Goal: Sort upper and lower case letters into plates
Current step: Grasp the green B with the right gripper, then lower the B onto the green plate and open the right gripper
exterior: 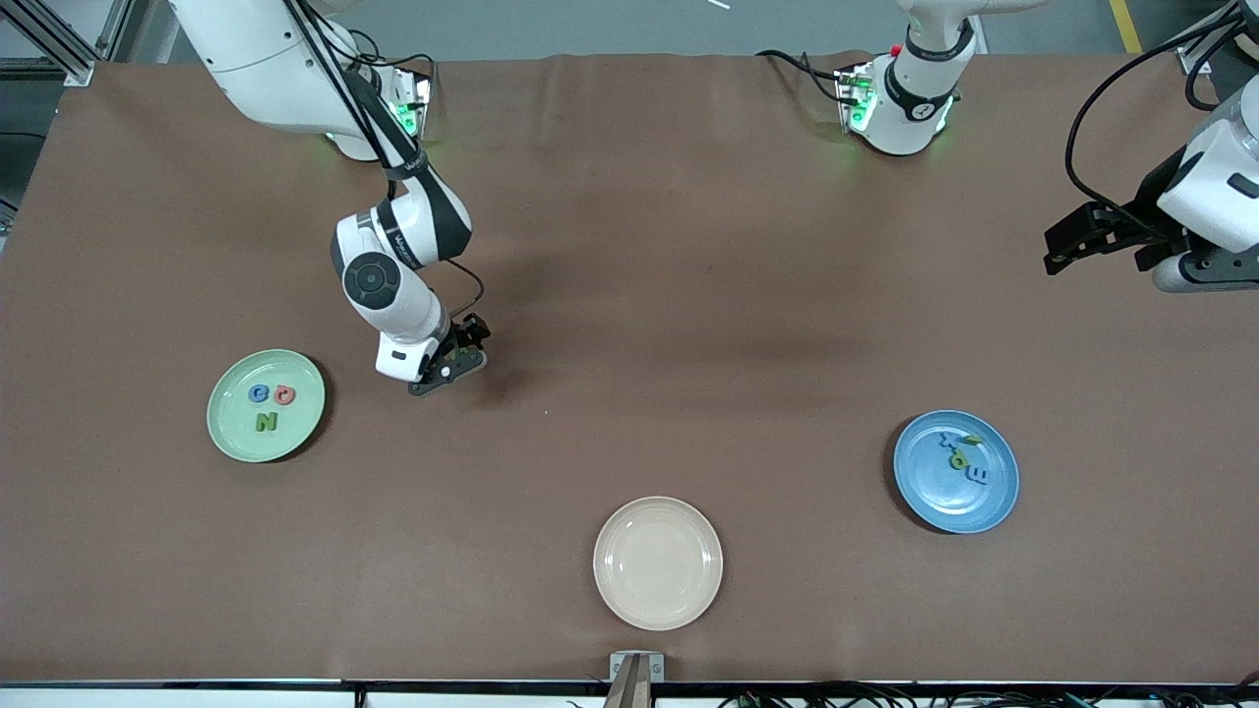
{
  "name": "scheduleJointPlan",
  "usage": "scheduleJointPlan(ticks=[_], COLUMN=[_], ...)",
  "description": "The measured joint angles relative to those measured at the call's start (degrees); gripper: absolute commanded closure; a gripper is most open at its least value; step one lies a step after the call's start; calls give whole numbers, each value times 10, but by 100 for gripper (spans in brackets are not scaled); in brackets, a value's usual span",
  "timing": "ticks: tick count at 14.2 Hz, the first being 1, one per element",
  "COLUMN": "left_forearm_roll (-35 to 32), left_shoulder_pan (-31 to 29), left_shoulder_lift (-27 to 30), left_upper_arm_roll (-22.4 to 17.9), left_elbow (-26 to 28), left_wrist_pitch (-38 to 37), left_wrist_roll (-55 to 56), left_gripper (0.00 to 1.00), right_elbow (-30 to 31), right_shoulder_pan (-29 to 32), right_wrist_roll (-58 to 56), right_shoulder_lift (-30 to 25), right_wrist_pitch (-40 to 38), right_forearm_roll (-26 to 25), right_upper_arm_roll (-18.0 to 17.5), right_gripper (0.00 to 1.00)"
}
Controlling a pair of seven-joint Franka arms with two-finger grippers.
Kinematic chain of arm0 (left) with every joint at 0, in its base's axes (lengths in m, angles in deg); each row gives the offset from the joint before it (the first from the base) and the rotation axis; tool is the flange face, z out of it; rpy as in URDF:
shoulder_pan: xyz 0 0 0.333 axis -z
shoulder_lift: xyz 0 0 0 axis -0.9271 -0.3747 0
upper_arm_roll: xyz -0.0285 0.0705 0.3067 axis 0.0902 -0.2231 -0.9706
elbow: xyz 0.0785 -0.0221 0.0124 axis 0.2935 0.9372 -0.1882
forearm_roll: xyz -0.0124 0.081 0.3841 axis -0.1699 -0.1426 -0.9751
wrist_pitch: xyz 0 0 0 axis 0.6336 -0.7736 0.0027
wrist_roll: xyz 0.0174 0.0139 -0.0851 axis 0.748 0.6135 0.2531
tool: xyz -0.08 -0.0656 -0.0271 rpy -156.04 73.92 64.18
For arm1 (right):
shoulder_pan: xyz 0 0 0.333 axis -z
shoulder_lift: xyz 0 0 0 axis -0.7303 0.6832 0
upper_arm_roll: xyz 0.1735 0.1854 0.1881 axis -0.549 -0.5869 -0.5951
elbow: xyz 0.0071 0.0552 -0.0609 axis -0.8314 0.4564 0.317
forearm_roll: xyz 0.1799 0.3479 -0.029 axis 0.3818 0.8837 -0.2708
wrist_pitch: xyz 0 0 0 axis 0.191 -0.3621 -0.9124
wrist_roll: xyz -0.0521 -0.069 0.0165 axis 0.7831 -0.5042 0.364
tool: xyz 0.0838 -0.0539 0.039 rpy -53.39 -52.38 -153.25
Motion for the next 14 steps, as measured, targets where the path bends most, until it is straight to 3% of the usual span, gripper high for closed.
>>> scheduleJointPlan(ticks=[4,14], left_forearm_roll=[0,0], left_shoulder_pan=[0,-1], left_shoulder_lift=[0,1], left_upper_arm_roll=[0,0], left_elbow=[0,0], left_wrist_pitch=[2,2], left_wrist_roll=[0,0], left_gripper=[0,0], right_elbow=[0,-1], right_shoulder_pan=[0,0], right_wrist_roll=[0,0], right_shoulder_lift=[4,0], right_wrist_pitch=[3,3], right_forearm_roll=[0,0], right_upper_arm_roll=[1,-2], right_gripper=[30,75])
